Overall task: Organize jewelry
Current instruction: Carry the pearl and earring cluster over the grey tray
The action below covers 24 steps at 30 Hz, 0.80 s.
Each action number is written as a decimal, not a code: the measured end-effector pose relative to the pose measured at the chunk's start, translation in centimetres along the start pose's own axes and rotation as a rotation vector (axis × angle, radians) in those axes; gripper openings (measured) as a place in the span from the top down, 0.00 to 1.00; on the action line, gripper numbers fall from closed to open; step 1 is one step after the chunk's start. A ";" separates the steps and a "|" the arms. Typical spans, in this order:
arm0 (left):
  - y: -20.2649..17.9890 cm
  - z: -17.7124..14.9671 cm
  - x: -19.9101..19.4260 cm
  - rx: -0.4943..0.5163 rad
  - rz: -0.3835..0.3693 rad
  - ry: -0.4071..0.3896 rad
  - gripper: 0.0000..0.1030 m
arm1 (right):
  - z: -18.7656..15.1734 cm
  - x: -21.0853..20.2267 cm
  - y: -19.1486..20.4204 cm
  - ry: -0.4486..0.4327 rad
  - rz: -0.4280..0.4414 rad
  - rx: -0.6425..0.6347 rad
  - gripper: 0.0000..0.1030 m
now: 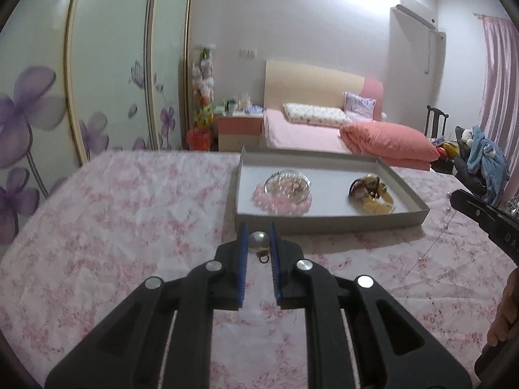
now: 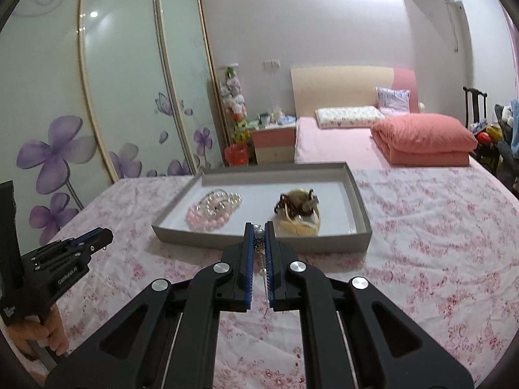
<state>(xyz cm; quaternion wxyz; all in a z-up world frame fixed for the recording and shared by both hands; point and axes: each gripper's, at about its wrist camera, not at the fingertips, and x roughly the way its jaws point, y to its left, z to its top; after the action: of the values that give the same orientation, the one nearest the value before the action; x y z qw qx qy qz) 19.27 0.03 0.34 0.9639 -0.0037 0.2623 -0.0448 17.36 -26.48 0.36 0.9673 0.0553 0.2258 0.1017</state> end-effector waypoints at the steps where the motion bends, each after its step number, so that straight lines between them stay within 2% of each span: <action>1: -0.4 0.0 -0.4 0.014 0.007 -0.023 0.87 | 0.1 -0.1 0.1 -0.010 -0.001 -0.003 0.93; 9: -2.5 0.1 -2.3 0.079 0.032 -0.140 0.87 | 0.7 -1.1 0.9 -0.096 -0.021 -0.040 0.93; 24: -3.3 0.4 -3.6 0.093 0.037 -0.236 0.87 | 1.2 -2.9 2.9 -0.284 -0.078 -0.125 0.93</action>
<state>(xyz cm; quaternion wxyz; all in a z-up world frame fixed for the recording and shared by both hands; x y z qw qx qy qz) 16.10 -2.94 2.66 0.9879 0.0405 0.1445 -0.0385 14.84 -24.40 3.06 0.9942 -0.0002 0.0818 0.0692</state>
